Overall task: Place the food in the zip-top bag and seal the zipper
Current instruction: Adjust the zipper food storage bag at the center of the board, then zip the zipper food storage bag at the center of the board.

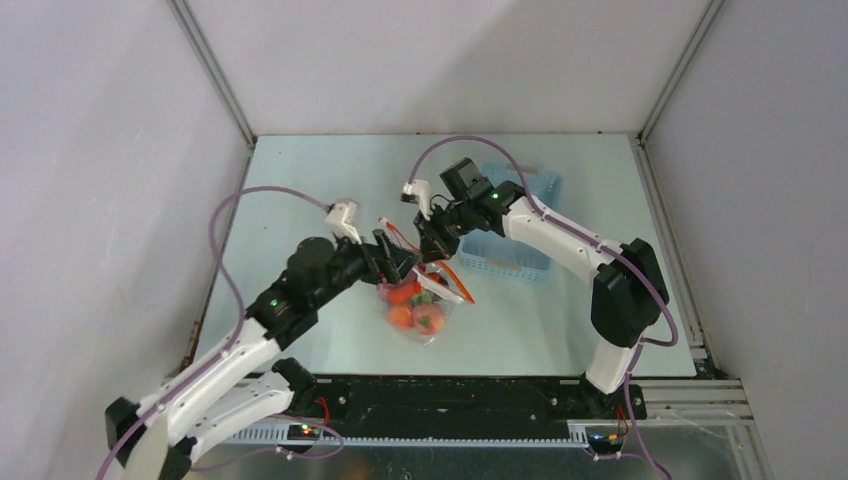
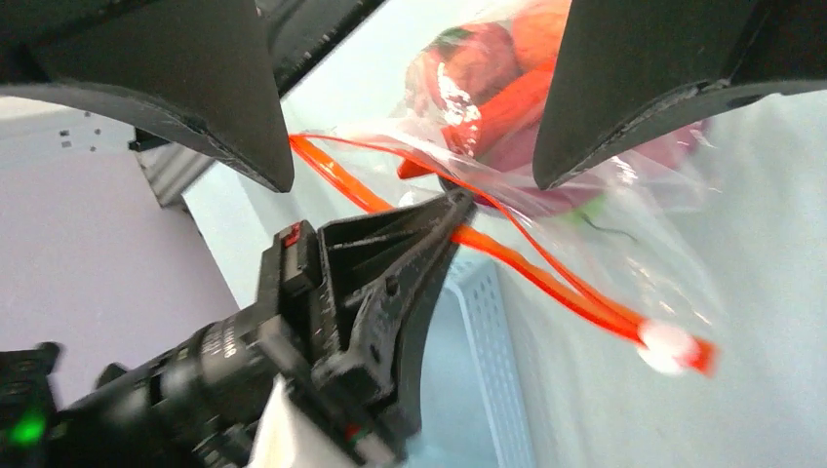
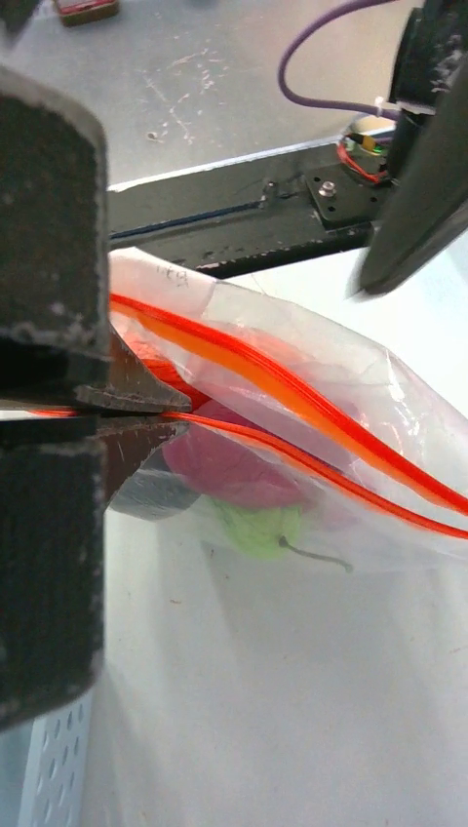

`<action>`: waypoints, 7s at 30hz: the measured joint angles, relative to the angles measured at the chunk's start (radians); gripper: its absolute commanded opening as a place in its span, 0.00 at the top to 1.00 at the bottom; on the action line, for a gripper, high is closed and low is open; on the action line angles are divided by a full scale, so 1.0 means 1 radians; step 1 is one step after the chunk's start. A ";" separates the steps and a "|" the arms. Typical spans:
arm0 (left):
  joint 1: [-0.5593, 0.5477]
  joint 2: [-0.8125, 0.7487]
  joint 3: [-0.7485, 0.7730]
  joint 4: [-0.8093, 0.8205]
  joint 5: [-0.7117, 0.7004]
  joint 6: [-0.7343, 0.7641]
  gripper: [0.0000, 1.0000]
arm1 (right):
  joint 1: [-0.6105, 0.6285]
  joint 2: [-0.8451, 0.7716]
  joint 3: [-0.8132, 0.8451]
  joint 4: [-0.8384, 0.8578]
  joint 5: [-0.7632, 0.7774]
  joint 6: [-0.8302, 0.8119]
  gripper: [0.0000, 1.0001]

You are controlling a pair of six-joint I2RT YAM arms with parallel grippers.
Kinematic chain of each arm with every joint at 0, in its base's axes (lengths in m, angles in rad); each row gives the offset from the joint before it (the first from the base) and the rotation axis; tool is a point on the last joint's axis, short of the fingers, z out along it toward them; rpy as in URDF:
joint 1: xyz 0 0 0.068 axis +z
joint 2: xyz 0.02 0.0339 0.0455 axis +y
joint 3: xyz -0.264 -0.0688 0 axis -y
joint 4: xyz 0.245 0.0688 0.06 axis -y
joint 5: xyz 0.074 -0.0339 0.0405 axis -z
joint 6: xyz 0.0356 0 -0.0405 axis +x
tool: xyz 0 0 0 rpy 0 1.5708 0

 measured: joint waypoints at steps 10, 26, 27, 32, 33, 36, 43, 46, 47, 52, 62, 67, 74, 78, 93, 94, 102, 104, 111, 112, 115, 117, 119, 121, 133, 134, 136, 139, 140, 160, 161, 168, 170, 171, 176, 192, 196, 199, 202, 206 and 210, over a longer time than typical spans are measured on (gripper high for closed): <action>0.135 -0.174 0.020 -0.011 -0.029 0.261 0.00 | -0.050 0.011 0.090 -0.142 -0.135 -0.196 1.00; 0.631 -0.149 -0.188 0.231 0.587 0.503 0.00 | -0.080 0.136 0.303 -0.420 -0.247 -0.477 1.00; 0.657 -0.136 -0.201 0.244 0.616 0.503 0.00 | -0.079 0.149 0.318 -0.435 -0.249 -0.492 1.00; 0.715 0.037 -0.144 0.249 0.737 0.540 0.04 | -0.075 0.184 0.374 -0.509 -0.265 -0.578 1.00; 0.717 0.087 -0.117 0.246 0.764 0.550 0.05 | -0.072 0.192 0.389 -0.523 -0.272 -0.594 1.00; 0.718 0.184 -0.077 0.259 0.832 0.567 0.07 | -0.061 0.218 0.442 -0.565 -0.288 -0.640 1.00; 0.713 0.258 -0.069 0.294 0.957 0.577 0.17 | -0.033 0.248 0.512 -0.639 -0.292 -0.704 1.00; 0.692 0.264 -0.069 0.315 0.978 0.578 0.25 | -0.027 0.257 0.535 -0.664 -0.294 -0.725 1.00; 0.678 0.270 -0.068 0.317 0.982 0.582 0.28 | -0.024 0.262 0.547 -0.675 -0.296 -0.736 1.00; 0.615 0.326 -0.049 0.310 1.018 0.593 0.40 | -0.007 0.289 0.605 -0.747 -0.298 -0.796 1.00; 0.554 0.262 -0.088 0.403 1.044 0.519 0.99 | -0.010 0.294 0.609 -0.800 -0.299 -0.839 1.00; 0.502 0.173 -0.091 0.370 0.995 0.520 1.00 | -0.031 0.294 0.609 -0.811 -0.294 -0.839 1.00; 0.423 0.087 -0.154 0.438 0.776 0.372 1.00 | -0.085 0.293 0.625 -0.787 -0.230 -0.766 0.90; 0.378 0.033 -0.244 0.496 0.612 0.232 1.00 | -0.122 0.283 0.623 -0.748 -0.171 -0.699 0.79; 0.099 -0.357 -0.326 0.283 0.040 0.063 1.00 | 0.038 -0.156 0.208 -0.343 0.010 -0.474 0.29; 0.093 -0.361 -0.326 0.266 0.025 0.058 1.00 | 0.060 -0.191 0.172 -0.299 0.021 -0.460 0.27; 0.068 -0.406 -0.307 0.174 -0.052 0.039 1.00 | 0.179 -0.463 -0.132 0.135 0.090 -0.298 0.20; 0.064 -0.410 -0.306 0.174 -0.052 0.039 1.00 | 0.202 -0.458 -0.143 0.220 0.121 -0.264 0.20; 0.053 -0.414 -0.306 0.172 -0.048 0.040 1.00 | 0.226 -0.368 -0.142 0.370 0.192 -0.211 0.26; 0.053 -0.417 -0.306 0.172 -0.047 0.040 1.00 | 0.225 -0.352 -0.137 0.372 0.194 -0.209 0.29; 0.052 -0.425 -0.306 0.172 -0.043 0.040 1.00 | 0.226 -0.305 -0.111 0.369 0.194 -0.202 0.32; 0.051 -0.430 -0.306 0.171 -0.042 0.040 1.00 | 0.226 -0.275 -0.087 0.362 0.193 -0.199 0.38; 0.051 -0.433 -0.306 0.171 -0.041 0.041 1.00 | 0.226 -0.257 -0.071 0.360 0.191 -0.196 0.51; 0.050 -0.435 -0.306 0.171 -0.040 0.041 1.00 | 0.227 -0.246 -0.062 0.357 0.186 -0.195 0.76; 0.048 -0.443 -0.306 0.174 -0.020 0.050 0.54 | 0.235 -0.233 -0.004 0.241 0.087 -0.220 1.00; 0.048 -0.443 -0.306 0.174 -0.014 0.057 0.29 | 0.237 -0.233 -0.002 0.232 0.081 -0.222 1.00; 0.047 -0.441 -0.306 0.175 -0.003 0.075 0.17 | 0.240 -0.230 0.000 0.222 0.069 -0.222 1.00; 0.047 -0.423 -0.305 0.171 0.003 0.097 0.16 | 0.241 -0.226 0.013 0.202 0.052 -0.229 1.00; 0.047 -0.411 -0.303 0.175 0.010 0.107 0.18 | 0.241 -0.226 0.016 0.193 0.045 -0.234 1.00; 0.046 -0.387 -0.265 0.198 0.249 0.294 1.00 | 0.206 -0.146 0.151 0.021 -0.055 -0.255 1.00; 0.046 -0.397 -0.269 0.203 0.251 0.293 1.00 | 0.205 -0.146 0.151 0.018 -0.055 -0.255 1.00; 0.046 -0.500 -0.331 0.232 0.237 0.277 1.00 | 0.203 -0.146 0.152 -0.013 -0.053 -0.270 1.00; 0.046 -0.519 -0.340 0.236 0.226 0.276 1.00 | 0.199 -0.146 0.152 -0.026 -0.055 -0.282 1.00; 0.046 -0.525 -0.341 0.236 0.220 0.276 1.00 | 0.198 -0.146 0.152 -0.032 -0.055 -0.288 1.00; 0.044 -0.526 -0.341 0.234 0.199 0.275 1.00 | 0.188 -0.148 0.130 -0.056 -0.043 -0.315 1.00; 0.033 -0.593 -0.364 0.171 -0.068 0.241 1.00 | 0.069 -0.310 -0.122 -0.056 0.121 -0.304 1.00; 0.033 -0.614 -0.364 0.165 -0.131 0.241 1.00 | 0.042 -0.342 -0.158 -0.070 0.150 -0.301 1.00; 0.033 -0.642 -0.369 0.153 -0.183 0.240 1.00 | 0.017 -0.354 -0.187 -0.080 0.172 -0.293 1.00; 0.033 -0.654 -0.373 0.144 -0.224 0.240 1.00 | -0.014 -0.359 -0.213 -0.090 0.197 -0.278 1.00; 0.033 -0.654 -0.373 0.127 -0.258 0.235 1.00 | -0.039 -0.377 -0.255 -0.095 0.228 -0.256 1.00; 0.033 -0.648 -0.373 0.113 -0.263 0.232 1.00 | -0.040 -0.421 -0.288 -0.082 0.246 -0.235 0.92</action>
